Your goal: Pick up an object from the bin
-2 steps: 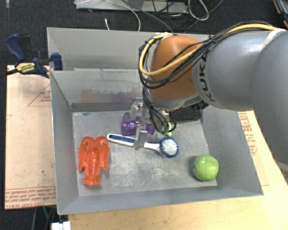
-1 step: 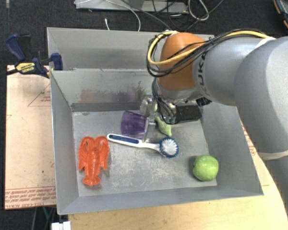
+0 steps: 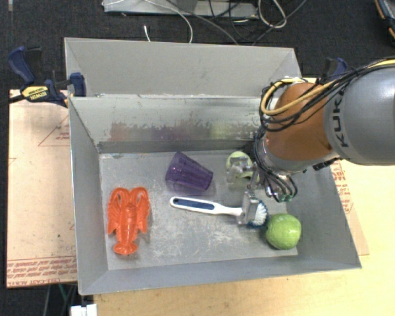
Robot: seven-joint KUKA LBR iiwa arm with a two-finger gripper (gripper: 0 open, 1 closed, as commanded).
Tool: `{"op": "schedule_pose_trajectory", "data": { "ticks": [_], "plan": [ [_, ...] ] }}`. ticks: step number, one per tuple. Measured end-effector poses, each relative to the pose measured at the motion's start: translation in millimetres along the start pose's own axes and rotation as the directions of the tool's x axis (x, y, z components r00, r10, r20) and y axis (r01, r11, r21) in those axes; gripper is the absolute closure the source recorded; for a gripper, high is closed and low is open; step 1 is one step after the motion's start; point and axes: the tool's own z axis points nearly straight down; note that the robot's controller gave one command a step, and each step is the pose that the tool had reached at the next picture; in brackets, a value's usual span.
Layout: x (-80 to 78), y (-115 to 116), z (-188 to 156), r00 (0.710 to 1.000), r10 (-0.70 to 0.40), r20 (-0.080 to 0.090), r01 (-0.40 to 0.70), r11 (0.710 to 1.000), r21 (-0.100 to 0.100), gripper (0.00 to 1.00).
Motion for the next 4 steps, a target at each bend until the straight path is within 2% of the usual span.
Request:
{"op": "schedule_pose_trajectory", "data": {
  "ticks": [1, 2, 3, 4],
  "plan": [
    [22.4, 48.0, 23.7, 0.995, 0.095, -0.019, -0.095, 0.995, 0.002, 0.0],
    [34.3, -24.7, 21.2, 0.998, 0.064, 0.002, -0.064, 0.998, 0.005, 0.0],
    [-21.0, 27.9, 23.1, 0.999, 0.034, -0.009, -0.034, 0.999, -0.004, 0.0],
    [20.0, -26.4, 19.5, 0.998, 0.064, -0.008, -0.064, 0.998, 0.005, 0.0]
  ]
}}
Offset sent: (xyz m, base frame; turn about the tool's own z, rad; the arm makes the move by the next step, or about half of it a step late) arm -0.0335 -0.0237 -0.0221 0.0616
